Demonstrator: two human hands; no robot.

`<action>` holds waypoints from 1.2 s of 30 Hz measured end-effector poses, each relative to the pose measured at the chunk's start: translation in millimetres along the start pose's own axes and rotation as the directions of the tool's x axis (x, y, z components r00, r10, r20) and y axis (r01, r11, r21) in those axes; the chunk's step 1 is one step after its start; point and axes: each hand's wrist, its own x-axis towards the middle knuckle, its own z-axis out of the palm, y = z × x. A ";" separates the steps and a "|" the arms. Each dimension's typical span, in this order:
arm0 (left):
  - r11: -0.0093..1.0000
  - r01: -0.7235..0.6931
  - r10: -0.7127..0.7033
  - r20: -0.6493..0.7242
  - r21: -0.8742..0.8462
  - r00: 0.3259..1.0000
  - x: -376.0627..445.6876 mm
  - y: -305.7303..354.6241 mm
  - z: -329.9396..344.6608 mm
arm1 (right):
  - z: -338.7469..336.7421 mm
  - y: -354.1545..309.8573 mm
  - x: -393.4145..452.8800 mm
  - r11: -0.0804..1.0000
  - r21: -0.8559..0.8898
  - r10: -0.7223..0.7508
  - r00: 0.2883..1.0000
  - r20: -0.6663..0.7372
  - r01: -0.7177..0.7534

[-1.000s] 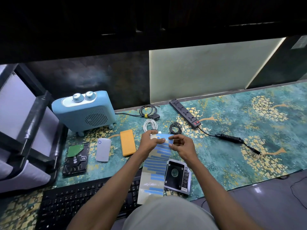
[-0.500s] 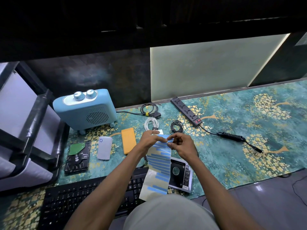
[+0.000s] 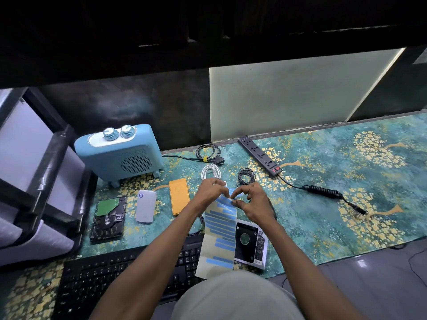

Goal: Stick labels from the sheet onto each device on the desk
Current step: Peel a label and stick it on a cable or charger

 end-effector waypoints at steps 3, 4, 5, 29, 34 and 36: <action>1.000 -0.008 0.008 -0.009 0.024 1.000 0.1 0.3 1.5 | -0.8 0.2 0.4 1.000 -0.007 -0.003 1.000 0.023 0.004; 1.000 -0.009 0.009 -0.010 0.028 1.000 0.0 0.6 1.5 | -1.0 0.6 0.3 1.000 0.005 -0.003 1.000 0.022 0.003; 0.999 -0.012 0.013 -0.011 0.029 1.000 -0.4 0.1 1.1 | -0.2 1.7 0.4 1.000 0.023 -0.001 1.000 0.020 0.001; 0.978 -0.197 0.196 0.026 0.070 0.980 -9.6 -16.2 -9.6 | -1.8 14.3 3.5 0.969 0.216 0.101 0.992 0.081 -0.117; 0.970 -0.207 0.201 0.058 0.127 0.978 -9.6 -20.4 -6.4 | -1.9 11.7 1.9 0.980 0.189 0.055 0.996 0.074 -0.069; 0.968 -0.207 0.201 0.060 0.142 0.978 -9.8 -20.0 -6.5 | -1.5 13.6 0.5 0.984 0.169 0.047 0.995 0.084 -0.061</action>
